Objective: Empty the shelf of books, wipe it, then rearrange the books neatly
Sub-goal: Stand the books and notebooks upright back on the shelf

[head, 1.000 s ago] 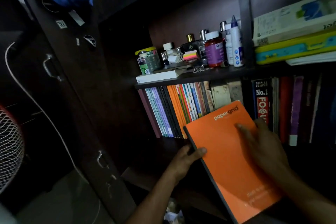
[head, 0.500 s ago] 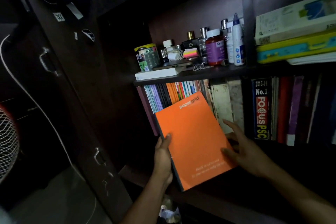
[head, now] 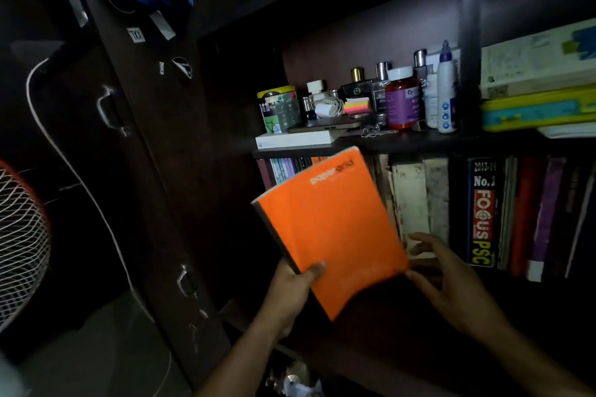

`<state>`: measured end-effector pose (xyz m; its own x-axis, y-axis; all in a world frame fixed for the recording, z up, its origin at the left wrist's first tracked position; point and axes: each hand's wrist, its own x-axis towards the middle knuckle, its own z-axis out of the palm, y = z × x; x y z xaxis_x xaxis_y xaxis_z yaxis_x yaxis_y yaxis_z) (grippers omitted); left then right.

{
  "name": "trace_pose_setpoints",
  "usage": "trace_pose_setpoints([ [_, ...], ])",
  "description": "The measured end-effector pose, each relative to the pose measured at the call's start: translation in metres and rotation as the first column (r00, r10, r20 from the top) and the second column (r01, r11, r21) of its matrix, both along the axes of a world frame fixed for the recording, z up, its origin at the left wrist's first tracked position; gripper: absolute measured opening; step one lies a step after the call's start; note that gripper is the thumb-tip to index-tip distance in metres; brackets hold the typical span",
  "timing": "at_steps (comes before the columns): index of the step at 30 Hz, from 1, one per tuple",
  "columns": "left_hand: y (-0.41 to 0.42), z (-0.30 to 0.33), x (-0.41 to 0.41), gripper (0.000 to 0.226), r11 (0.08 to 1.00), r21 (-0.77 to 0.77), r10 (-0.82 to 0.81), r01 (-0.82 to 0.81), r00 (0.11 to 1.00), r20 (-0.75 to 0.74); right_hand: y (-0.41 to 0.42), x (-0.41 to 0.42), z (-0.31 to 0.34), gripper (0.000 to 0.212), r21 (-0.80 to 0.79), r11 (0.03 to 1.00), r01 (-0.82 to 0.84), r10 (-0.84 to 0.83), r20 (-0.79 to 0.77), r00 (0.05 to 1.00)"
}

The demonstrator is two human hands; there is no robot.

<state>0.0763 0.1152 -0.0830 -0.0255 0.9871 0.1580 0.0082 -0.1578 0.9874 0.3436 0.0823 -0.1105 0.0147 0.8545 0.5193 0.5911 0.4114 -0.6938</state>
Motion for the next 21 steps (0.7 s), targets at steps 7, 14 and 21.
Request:
trace_pose_setpoints([
  [7, 0.002, -0.006, -0.049, 0.032, 0.926, 0.189, 0.374, -0.327, 0.863, -0.34, 0.006, -0.005, -0.007, 0.056, -0.249, 0.966, -0.063, 0.184, 0.497, 0.848],
  [14, 0.011, -0.011, -0.045, 0.047, 0.955, 0.086, 0.293, -0.282, 0.878, -0.379, 0.016, -0.014, -0.009, 0.053, -0.316, 0.941, 0.124, 0.142, 0.698, 0.702],
  [21, 0.012, -0.019, -0.05, 0.044, 0.932, 0.111, 0.36, -0.344, 0.853, -0.377, 0.047, -0.079, 0.051, 0.048, -0.138, 0.99, -0.017, 0.135, 0.923, 0.362],
])
